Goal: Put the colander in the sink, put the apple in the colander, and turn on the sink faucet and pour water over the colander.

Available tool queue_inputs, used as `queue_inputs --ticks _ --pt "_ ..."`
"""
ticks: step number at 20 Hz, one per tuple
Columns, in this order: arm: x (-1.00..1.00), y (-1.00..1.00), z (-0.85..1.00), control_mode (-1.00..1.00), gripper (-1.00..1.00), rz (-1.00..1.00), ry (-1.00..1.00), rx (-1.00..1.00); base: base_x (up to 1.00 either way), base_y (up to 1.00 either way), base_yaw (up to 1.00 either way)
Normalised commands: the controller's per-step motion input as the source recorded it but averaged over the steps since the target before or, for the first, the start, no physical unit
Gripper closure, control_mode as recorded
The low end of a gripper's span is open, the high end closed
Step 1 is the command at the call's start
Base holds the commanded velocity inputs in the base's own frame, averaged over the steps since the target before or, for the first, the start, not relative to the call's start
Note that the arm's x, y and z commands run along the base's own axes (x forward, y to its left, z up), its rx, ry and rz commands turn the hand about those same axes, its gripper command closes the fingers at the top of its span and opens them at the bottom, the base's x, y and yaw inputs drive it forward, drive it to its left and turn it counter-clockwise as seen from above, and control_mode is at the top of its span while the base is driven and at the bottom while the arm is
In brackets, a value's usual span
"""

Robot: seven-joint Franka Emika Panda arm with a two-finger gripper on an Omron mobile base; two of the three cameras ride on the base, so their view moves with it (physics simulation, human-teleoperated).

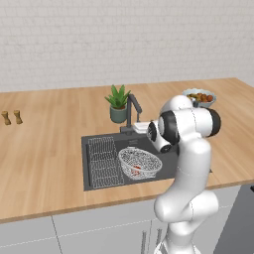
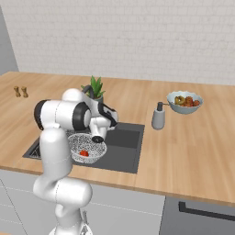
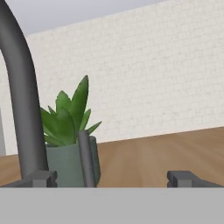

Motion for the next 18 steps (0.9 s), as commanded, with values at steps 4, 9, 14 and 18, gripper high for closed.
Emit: queue_inputs --ticks 4,9,14,18 --pt "0.12 0.14 0.0 -1.0 -1.0 -0.01 0.0 0.0 0.0 0.0 0.0" --pt "0.09 0.16 0.0 -1.0 -1.0 -0.01 0.0 0.0 0.0 0.0 0.0" --pt "0.12 0.15 0.0 -1.0 -1.0 -0.01 0.0 0.0 0.0 0.0 0.0" --pt "0.18 0.14 0.0 -1.0 -1.0 -0.01 0.0 0.0 0.0 0.0 0.0"
